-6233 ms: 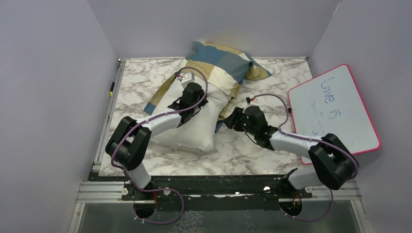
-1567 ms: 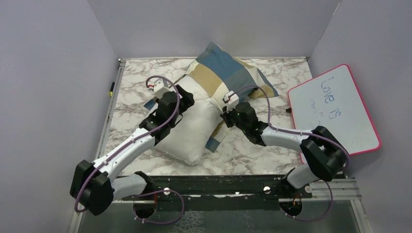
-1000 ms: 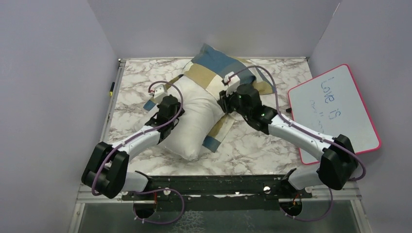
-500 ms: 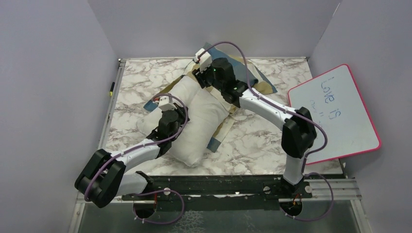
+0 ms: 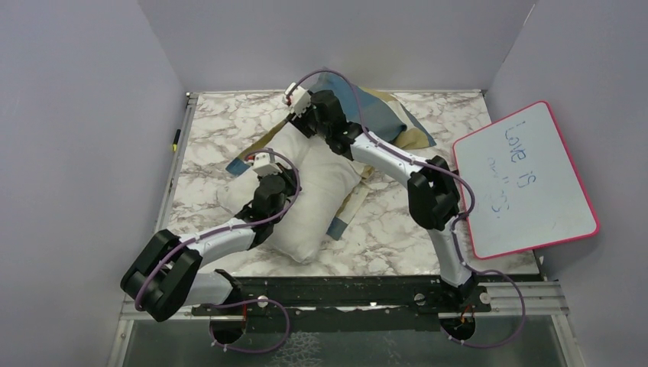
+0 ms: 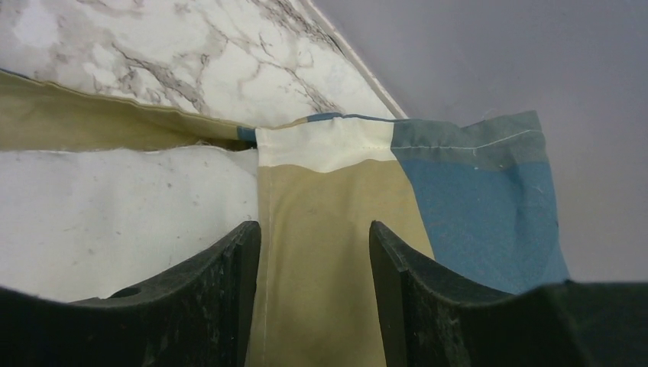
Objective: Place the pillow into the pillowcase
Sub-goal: Stuff the pillow into the pillowcase.
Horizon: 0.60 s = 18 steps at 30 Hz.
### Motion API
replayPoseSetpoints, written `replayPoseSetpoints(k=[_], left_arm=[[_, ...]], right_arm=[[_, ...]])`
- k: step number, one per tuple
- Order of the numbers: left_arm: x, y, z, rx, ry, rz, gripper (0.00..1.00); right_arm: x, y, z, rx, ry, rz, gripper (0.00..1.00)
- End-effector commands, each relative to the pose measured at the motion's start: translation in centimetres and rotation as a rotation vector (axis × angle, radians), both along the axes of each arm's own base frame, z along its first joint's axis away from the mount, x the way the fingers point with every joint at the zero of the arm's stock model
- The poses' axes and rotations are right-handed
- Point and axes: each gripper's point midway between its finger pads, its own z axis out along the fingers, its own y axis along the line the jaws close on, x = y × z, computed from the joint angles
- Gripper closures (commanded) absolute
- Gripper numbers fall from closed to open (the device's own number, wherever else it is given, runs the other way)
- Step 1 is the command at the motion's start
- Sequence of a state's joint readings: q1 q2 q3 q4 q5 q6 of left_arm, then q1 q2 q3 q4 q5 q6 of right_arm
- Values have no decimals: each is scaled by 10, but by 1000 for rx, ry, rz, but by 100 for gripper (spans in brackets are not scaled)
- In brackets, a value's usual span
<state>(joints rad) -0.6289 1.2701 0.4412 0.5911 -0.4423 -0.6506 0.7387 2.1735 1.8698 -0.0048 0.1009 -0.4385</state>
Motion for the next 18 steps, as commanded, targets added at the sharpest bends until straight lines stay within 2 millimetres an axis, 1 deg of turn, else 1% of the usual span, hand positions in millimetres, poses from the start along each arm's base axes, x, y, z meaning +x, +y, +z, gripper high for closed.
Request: replayPoseSetpoints(k=[1,4,5,7,8,10,11,14,16,18], left_arm=[[-33,-3,-68,96,216,-73,100],[-31,-3,-66,84,212,-60,100],[-30,-3,-65,82,210,-58,100],[-28,-5,-62,79,206,-57,100],[-27,-5,-62,80,205,-56,100],[-22,-6,-57,88,192,-52,100],[-19,-6,-54,92,183,-50,100],[-8,-5,-43,77,166,-45,100],[-2,-7,-37,61,159,-51,100],[3,-9,-36,43,165,-52,100]], right_arm=[[16,-6,-20,-121,-31,-51,45],[18,-2,-21,-135,-27,-44,54],[18,-1,-19,-131,-23,-40,64],[13,5,-11,-100,-7,-9,94],[8,10,-5,-80,6,14,99],[-9,21,6,-34,40,86,100],[-21,29,10,-7,67,135,100],[-52,43,25,103,154,242,100],[-68,48,35,180,166,299,100],[-82,53,39,233,158,367,100]])
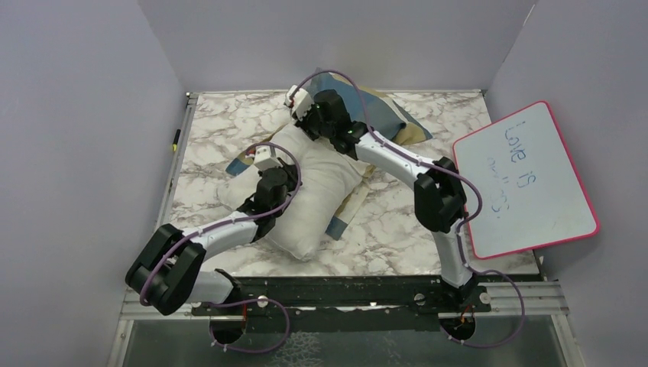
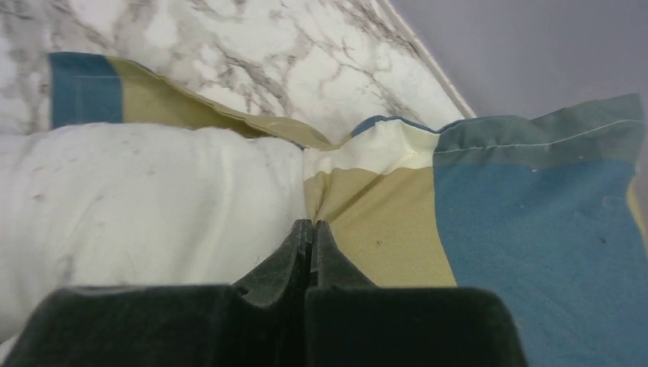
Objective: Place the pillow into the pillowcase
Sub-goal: Stuff the pillow into the pillowcase.
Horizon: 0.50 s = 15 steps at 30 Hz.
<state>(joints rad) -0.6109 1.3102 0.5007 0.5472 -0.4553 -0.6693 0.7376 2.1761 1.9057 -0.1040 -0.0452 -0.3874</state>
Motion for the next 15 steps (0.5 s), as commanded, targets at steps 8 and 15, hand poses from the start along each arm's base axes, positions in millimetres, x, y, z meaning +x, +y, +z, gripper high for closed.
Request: replayPoseSetpoints(k=[8,15], left_arm=[[-5,-20,-33,-38,163,-103,100],[-29,-54,-20,-129,169,-209,97]], right_arm=[[-117,66,51,367,219,413,100],[-125,80,47,425,308,407,100]])
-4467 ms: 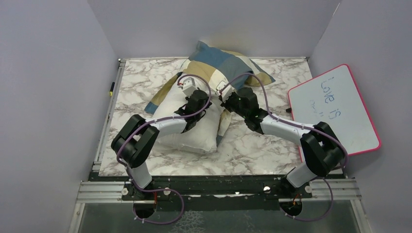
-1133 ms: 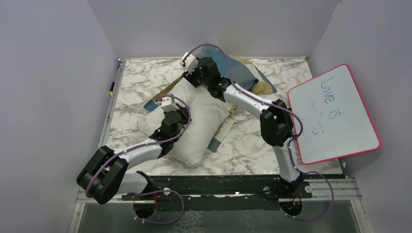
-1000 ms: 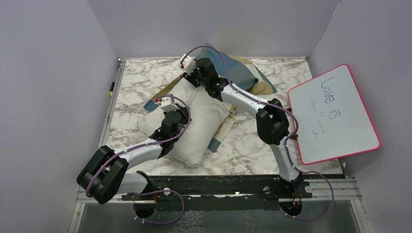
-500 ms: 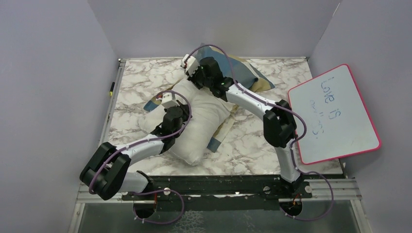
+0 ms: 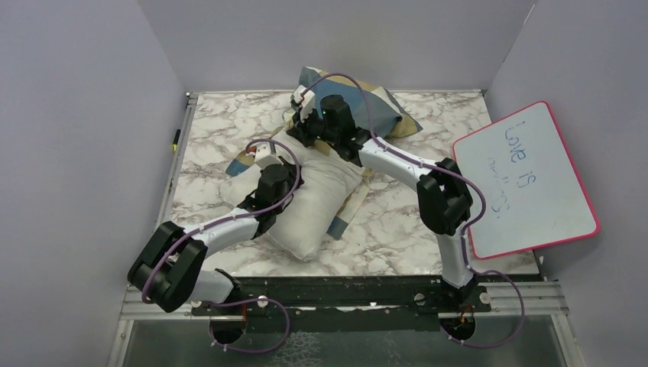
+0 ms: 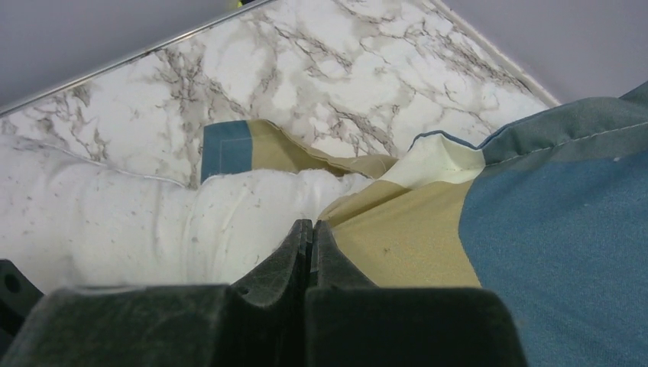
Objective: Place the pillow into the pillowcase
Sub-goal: Stuff the pillow into the pillowcase.
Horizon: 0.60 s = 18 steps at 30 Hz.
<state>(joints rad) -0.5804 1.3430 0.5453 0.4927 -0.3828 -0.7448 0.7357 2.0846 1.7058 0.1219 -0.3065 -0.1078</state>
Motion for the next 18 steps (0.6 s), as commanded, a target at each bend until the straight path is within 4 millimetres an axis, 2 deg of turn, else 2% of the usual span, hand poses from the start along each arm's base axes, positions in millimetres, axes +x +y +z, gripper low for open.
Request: replayPoseSetpoints(k=[1,6,9,12,15,18], left_arm=[[-40,-53,-9,-72,91,-206,94],[-51,-65,9,-119,61,-211,88],[-54,-73,12,-134,62,-222,86],[-54,-78,10,-128,72,-226,80],[-56,-81,5,-119,86,-241,68],[-59,-85,10,-59,62,-296,53]], right_arm=[[-76,52,32,138,115,261,100],[-87,62,28,174,181,316,100],[-96,68,29,188,201,341,100],[-99,69,30,189,202,341,99],[-89,60,29,168,188,257,88],[-65,31,42,159,197,73,69]])
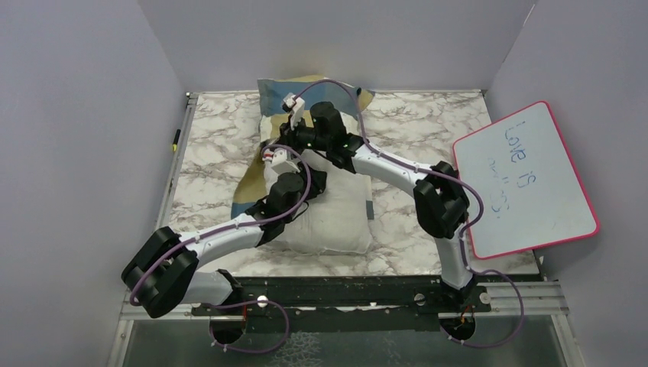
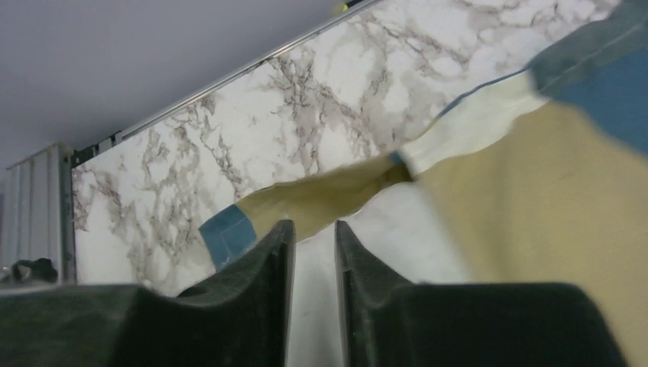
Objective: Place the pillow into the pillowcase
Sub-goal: Stuff the pillow into the pillowcase.
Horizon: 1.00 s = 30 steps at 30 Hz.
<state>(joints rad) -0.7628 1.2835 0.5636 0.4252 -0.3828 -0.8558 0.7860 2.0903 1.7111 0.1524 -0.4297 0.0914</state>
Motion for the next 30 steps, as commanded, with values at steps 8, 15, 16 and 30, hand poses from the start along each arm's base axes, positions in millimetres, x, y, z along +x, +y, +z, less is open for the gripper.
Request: replayPoseSetpoints(k=[8,15,16,30], left_arm=[[-18,-8,28,429,-129,-307,38],[7,3,66,892,-268,-447,18],[13,4,69,948,-265,-458,15],[-2,-40,7,1216,-389,-1170,7]], right_arm=[[21,-128,65,113,93,-356,32],[30,-228,42,126,175,-563,15],[30,-237,40,127,182,-579,14],[0,-299,11,93,210,-680,9]])
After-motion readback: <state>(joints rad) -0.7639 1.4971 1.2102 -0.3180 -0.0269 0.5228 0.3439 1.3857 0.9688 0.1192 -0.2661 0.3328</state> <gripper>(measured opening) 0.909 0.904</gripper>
